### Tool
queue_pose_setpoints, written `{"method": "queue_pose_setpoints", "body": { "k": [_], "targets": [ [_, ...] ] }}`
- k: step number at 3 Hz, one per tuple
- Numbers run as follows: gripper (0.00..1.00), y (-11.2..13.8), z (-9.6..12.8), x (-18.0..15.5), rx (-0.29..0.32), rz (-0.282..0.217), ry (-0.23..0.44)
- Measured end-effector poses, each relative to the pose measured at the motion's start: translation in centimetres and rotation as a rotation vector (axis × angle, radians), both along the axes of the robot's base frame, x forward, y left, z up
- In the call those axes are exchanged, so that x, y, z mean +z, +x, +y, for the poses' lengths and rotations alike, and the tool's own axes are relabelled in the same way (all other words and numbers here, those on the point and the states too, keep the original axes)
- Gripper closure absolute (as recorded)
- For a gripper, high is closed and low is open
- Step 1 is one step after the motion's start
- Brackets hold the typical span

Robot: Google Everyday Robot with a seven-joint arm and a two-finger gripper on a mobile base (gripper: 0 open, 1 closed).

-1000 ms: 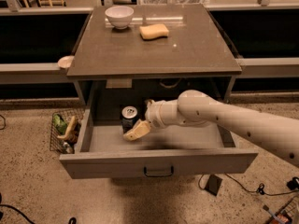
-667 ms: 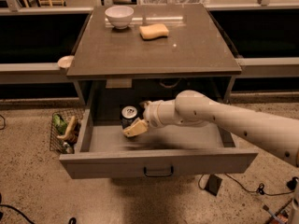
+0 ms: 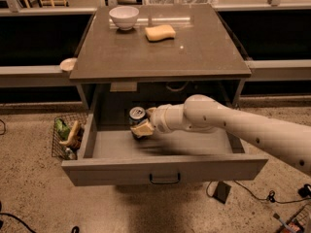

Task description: Pick pepsi can from top drawer and place on counter

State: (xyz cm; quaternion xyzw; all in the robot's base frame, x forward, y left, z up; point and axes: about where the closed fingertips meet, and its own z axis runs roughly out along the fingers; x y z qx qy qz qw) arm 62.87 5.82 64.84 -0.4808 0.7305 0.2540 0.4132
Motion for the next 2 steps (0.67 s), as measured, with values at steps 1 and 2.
{"method": "queue_pose_setpoints", "body": {
  "k": [1,2],
  "targets": [
    [0.87,-0.1,-1.6,2.9,0.000,-0.052,0.035],
    [1.00,-0.2,-4.4,8.4,0.016,-0.142,0.050]
  ]
}}
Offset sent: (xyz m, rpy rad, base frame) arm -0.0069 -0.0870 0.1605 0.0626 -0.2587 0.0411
